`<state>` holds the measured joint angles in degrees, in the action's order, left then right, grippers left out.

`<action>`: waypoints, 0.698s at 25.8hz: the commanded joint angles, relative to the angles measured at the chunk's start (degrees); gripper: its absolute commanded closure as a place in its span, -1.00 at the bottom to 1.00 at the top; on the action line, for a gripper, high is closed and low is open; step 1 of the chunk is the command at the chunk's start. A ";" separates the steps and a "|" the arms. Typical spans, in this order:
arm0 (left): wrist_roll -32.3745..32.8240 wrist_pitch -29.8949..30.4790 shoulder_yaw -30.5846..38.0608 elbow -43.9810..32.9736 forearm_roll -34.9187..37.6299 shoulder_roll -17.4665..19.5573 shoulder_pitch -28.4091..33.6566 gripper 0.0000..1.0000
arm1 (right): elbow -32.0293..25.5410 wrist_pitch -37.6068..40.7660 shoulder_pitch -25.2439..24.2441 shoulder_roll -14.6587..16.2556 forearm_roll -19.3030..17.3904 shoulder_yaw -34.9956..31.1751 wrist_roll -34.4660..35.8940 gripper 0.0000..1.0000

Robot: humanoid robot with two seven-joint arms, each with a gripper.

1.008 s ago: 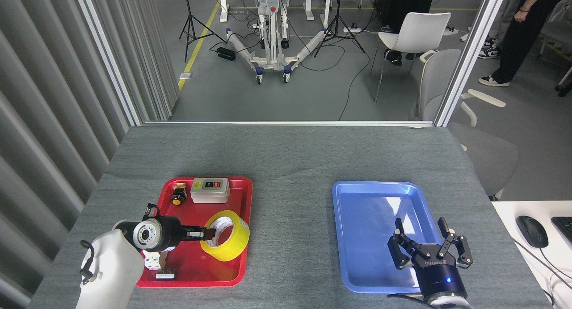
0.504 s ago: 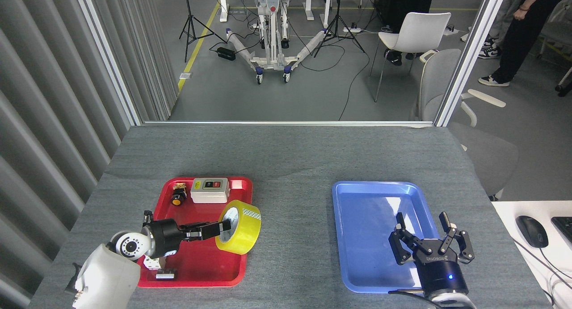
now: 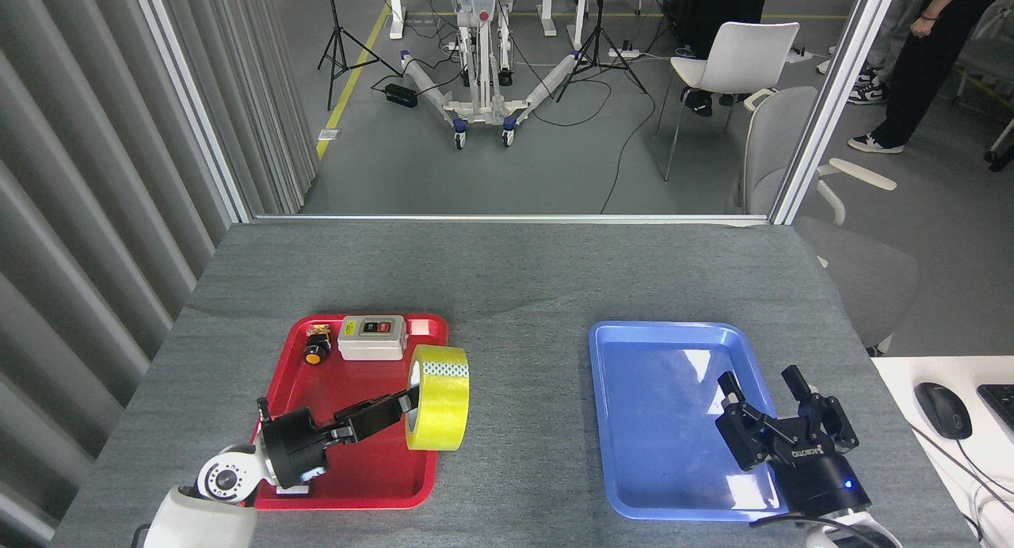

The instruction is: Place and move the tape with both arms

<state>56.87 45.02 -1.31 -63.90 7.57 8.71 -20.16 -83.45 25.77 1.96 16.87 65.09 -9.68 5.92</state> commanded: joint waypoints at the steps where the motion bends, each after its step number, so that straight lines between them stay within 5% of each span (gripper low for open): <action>1: -0.10 -0.02 -3.44 -8.43 -3.35 -1.85 5.83 1.00 | 1.53 7.36 -0.02 2.99 -8.39 -1.39 -4.95 -1.00; 8: -0.10 -0.02 -5.99 -10.36 -2.65 -5.45 9.17 1.00 | 17.96 16.24 7.27 11.86 -36.52 2.91 -18.40 -1.00; 13: -0.10 -0.02 -6.69 -9.05 0.25 -5.89 8.82 1.00 | 34.05 16.59 22.83 20.83 -56.74 24.45 -19.45 -1.00; 16: -0.18 -0.02 -6.69 -6.59 2.62 -7.39 8.03 1.00 | 35.55 16.86 27.66 21.36 -64.03 34.99 -20.77 -1.00; 18: -0.18 -0.02 -6.69 -5.18 3.76 -8.44 6.89 1.00 | 34.23 18.96 27.93 21.36 -65.26 38.86 -22.71 -1.00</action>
<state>56.70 45.02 -7.93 -71.04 9.52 1.62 -12.14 -49.56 42.83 27.17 37.52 4.34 21.64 -14.88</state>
